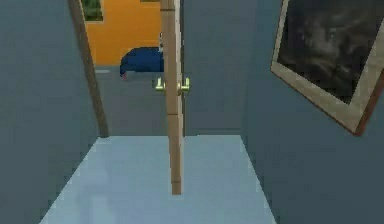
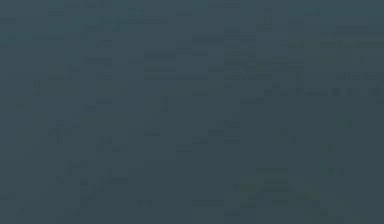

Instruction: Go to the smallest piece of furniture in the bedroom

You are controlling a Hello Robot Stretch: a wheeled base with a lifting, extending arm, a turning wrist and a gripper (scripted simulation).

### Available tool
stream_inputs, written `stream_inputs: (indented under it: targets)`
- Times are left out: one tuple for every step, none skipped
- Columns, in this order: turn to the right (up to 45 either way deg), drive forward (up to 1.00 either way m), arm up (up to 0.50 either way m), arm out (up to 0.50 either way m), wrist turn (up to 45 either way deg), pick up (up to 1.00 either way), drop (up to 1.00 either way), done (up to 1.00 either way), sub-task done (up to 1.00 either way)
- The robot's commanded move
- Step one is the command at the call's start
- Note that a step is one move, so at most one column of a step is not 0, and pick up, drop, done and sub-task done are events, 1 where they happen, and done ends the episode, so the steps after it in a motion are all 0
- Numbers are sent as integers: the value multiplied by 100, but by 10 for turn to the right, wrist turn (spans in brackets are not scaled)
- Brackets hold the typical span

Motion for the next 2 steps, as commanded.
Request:
stream_inputs:
  targets:
    - [0,50,0,0,0,0,0,0,0]
    - [-450,0,0,0,0,0,0,0,0]
